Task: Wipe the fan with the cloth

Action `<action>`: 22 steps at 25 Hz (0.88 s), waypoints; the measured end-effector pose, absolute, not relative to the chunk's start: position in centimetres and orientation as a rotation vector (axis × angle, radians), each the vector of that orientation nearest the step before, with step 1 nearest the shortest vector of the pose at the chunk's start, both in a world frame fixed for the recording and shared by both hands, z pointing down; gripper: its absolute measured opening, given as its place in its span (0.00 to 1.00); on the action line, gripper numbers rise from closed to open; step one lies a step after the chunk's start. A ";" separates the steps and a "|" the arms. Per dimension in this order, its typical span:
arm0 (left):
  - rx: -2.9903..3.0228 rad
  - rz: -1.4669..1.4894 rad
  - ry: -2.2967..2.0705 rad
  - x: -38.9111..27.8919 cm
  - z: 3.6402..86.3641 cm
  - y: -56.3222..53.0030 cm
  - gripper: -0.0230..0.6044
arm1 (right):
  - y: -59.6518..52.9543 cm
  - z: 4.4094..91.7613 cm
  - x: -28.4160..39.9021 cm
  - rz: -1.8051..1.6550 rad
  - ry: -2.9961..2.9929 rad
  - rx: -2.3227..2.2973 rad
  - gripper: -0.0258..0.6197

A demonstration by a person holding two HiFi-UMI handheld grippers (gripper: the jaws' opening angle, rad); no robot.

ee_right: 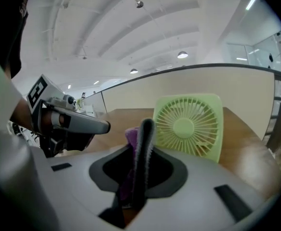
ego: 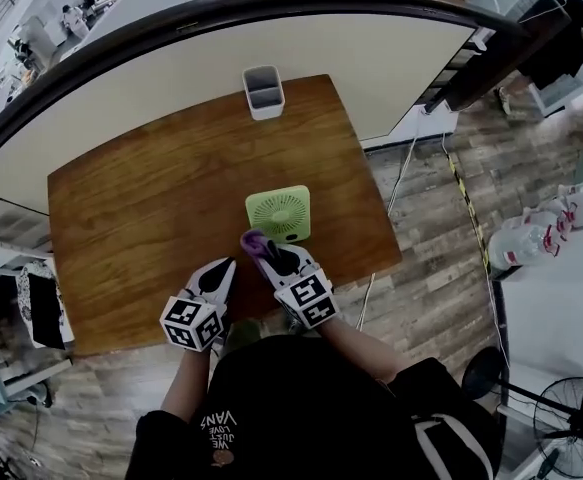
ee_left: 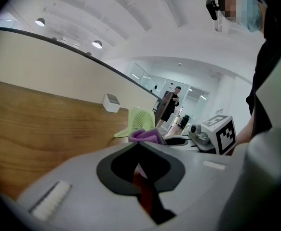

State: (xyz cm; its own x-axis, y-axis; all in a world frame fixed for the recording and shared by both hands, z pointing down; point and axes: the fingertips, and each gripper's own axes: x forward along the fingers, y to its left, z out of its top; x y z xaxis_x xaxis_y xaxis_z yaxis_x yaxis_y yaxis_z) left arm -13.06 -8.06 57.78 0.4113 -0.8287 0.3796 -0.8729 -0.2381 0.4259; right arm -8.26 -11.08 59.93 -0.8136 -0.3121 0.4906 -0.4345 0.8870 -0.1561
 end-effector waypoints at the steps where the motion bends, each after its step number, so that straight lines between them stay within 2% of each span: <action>1: 2.083 0.098 -1.447 -13.3 57.8 -7.8 0.05 | -11.0 60.2 -8.6 0.354 -2.585 0.532 0.17; 10: 2.061 0.092 -1.464 -13.8 57.9 -7.1 0.05 | -12.3 61.2 -7.3 0.359 -2.545 0.582 0.17; 22: 2.121 0.091 -1.392 -11.2 57.5 -9.5 0.05 | -14.8 61.6 -1.6 0.392 -2.483 0.750 0.17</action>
